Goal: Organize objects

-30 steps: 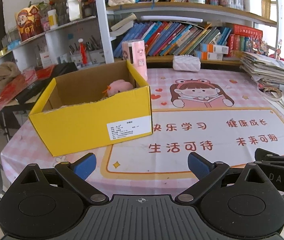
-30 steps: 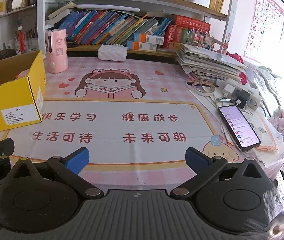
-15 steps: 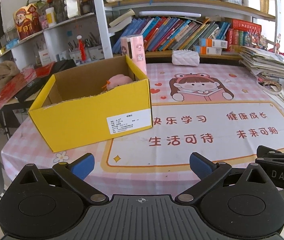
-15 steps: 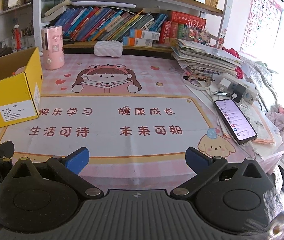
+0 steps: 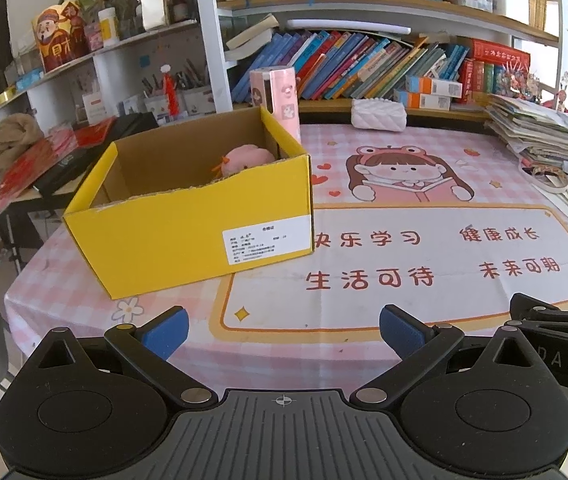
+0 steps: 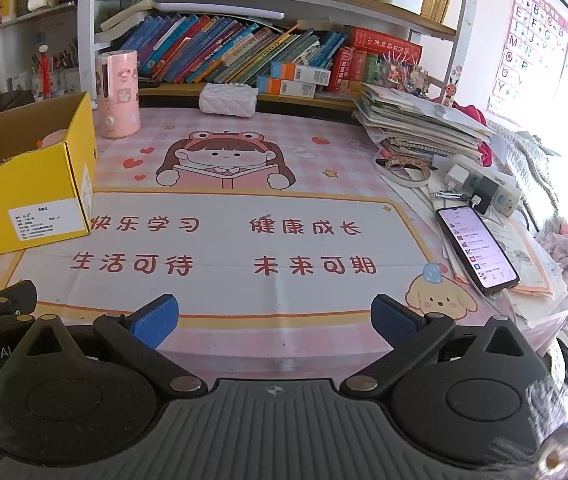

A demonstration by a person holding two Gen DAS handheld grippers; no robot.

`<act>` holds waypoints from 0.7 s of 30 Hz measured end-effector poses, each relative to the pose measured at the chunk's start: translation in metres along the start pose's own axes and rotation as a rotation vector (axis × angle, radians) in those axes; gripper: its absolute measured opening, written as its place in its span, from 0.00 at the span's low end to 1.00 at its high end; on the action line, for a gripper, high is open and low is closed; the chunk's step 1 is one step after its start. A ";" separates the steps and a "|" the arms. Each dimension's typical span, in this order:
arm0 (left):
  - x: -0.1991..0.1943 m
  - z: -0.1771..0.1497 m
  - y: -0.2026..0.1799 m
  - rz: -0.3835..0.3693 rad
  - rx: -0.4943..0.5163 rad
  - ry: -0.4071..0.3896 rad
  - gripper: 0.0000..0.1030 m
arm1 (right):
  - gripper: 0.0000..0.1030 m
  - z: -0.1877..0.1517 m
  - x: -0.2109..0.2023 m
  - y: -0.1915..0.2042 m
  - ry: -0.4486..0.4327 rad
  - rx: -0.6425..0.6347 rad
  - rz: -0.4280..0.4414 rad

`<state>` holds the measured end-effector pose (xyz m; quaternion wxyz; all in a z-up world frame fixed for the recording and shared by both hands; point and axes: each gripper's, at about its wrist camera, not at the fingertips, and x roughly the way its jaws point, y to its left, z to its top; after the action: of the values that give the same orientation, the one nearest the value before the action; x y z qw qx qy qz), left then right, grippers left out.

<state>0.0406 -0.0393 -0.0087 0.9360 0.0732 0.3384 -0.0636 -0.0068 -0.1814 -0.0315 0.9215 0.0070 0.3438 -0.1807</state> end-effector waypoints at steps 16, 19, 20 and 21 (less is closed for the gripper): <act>0.004 -0.002 -0.003 0.006 -0.014 0.025 1.00 | 1.00 -0.002 0.002 0.001 0.019 0.004 -0.036; 0.006 -0.002 -0.002 0.004 -0.020 0.029 1.00 | 1.00 -0.002 0.004 0.001 0.022 -0.002 -0.037; 0.006 -0.002 -0.002 0.005 -0.021 0.029 1.00 | 1.00 -0.002 0.005 0.001 0.021 -0.003 -0.037; 0.006 -0.001 -0.002 0.006 -0.021 0.029 1.00 | 1.00 -0.002 0.005 0.002 0.022 -0.003 -0.037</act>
<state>0.0443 -0.0413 -0.0139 0.9319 0.0655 0.3522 -0.0562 -0.0045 -0.1811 -0.0364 0.9142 0.0013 0.3541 -0.1972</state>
